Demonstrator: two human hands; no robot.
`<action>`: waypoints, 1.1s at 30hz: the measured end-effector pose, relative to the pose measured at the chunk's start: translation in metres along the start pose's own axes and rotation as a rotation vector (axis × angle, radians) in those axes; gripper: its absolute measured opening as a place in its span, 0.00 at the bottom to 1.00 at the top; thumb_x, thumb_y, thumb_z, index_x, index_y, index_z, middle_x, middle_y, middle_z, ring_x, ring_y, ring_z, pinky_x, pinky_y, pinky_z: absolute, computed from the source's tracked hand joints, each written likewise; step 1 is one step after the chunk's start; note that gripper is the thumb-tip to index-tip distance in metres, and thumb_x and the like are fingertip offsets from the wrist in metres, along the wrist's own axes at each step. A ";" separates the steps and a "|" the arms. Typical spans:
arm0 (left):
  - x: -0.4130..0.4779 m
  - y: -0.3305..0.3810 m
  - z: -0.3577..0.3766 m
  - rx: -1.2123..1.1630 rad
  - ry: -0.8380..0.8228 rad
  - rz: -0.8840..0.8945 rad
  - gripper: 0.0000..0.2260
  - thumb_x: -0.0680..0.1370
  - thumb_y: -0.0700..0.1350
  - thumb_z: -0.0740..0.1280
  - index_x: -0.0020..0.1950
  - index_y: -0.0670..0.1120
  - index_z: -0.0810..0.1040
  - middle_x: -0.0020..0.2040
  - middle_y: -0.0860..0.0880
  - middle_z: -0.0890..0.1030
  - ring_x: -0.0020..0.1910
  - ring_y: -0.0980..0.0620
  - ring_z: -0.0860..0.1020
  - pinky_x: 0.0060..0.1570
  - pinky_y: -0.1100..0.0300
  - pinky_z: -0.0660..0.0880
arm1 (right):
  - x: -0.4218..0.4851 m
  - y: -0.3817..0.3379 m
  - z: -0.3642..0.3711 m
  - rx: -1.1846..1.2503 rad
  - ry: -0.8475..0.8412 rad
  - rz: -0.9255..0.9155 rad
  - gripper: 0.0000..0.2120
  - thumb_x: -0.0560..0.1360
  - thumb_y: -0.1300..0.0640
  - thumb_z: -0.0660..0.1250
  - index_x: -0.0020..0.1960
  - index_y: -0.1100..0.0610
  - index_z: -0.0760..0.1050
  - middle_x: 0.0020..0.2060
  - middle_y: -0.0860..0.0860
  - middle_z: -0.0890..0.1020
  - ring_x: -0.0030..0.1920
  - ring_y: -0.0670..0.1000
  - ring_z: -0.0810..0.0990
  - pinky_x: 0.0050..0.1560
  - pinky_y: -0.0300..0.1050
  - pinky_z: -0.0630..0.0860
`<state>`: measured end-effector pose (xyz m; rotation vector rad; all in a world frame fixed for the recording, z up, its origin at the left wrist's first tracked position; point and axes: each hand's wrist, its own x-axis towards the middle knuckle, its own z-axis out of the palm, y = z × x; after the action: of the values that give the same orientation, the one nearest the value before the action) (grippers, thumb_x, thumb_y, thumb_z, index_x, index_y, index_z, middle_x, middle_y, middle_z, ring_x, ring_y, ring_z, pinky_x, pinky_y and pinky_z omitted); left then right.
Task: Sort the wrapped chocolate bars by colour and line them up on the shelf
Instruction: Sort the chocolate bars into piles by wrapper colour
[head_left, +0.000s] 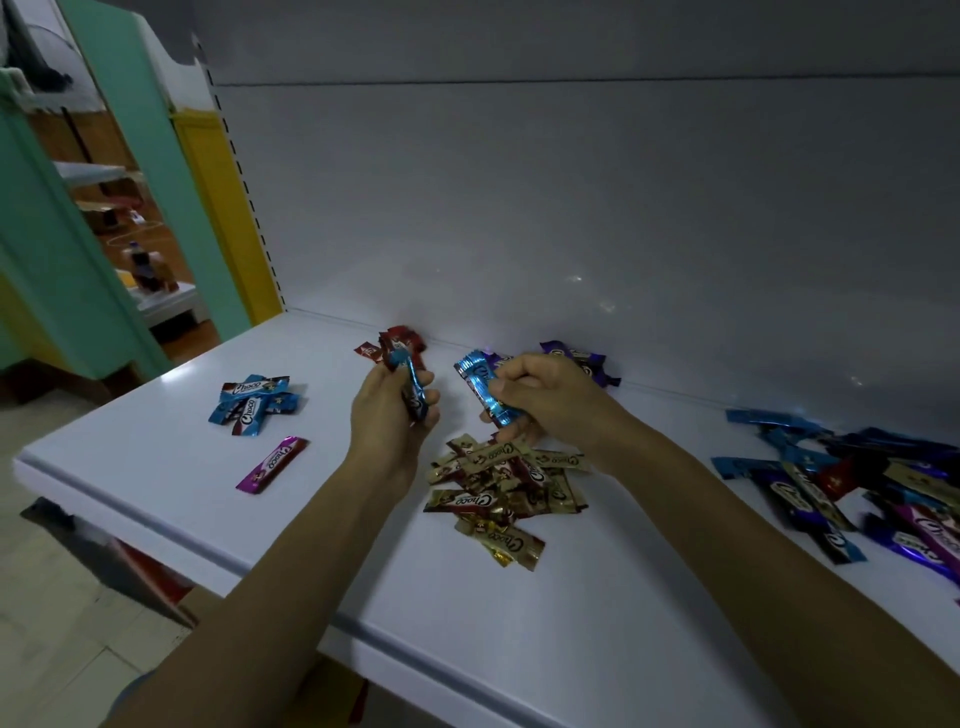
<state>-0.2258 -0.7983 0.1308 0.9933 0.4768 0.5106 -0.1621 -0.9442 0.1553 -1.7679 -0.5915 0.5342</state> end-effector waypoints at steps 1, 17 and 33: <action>-0.002 -0.001 -0.001 0.024 -0.006 0.000 0.09 0.82 0.38 0.56 0.57 0.44 0.74 0.45 0.46 0.79 0.39 0.54 0.78 0.34 0.66 0.76 | 0.000 0.000 0.002 0.010 -0.003 -0.010 0.03 0.78 0.58 0.64 0.50 0.57 0.74 0.42 0.53 0.84 0.31 0.47 0.81 0.31 0.40 0.73; -0.007 0.035 -0.077 0.372 0.043 0.287 0.07 0.82 0.46 0.59 0.56 0.47 0.74 0.57 0.48 0.80 0.57 0.51 0.79 0.60 0.52 0.75 | 0.045 -0.036 0.104 -0.020 0.039 -0.239 0.04 0.76 0.62 0.66 0.45 0.56 0.72 0.39 0.52 0.81 0.37 0.47 0.80 0.38 0.40 0.76; 0.013 0.031 -0.173 1.470 0.306 0.437 0.35 0.73 0.70 0.56 0.72 0.50 0.64 0.70 0.52 0.70 0.68 0.51 0.67 0.67 0.55 0.63 | 0.160 -0.045 0.208 -0.653 0.007 -0.173 0.06 0.74 0.55 0.70 0.45 0.57 0.79 0.38 0.49 0.79 0.40 0.49 0.76 0.43 0.43 0.71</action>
<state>-0.3239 -0.6631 0.0758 2.4830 0.9512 0.6944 -0.1747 -0.6796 0.1358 -2.2949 -0.9806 0.2191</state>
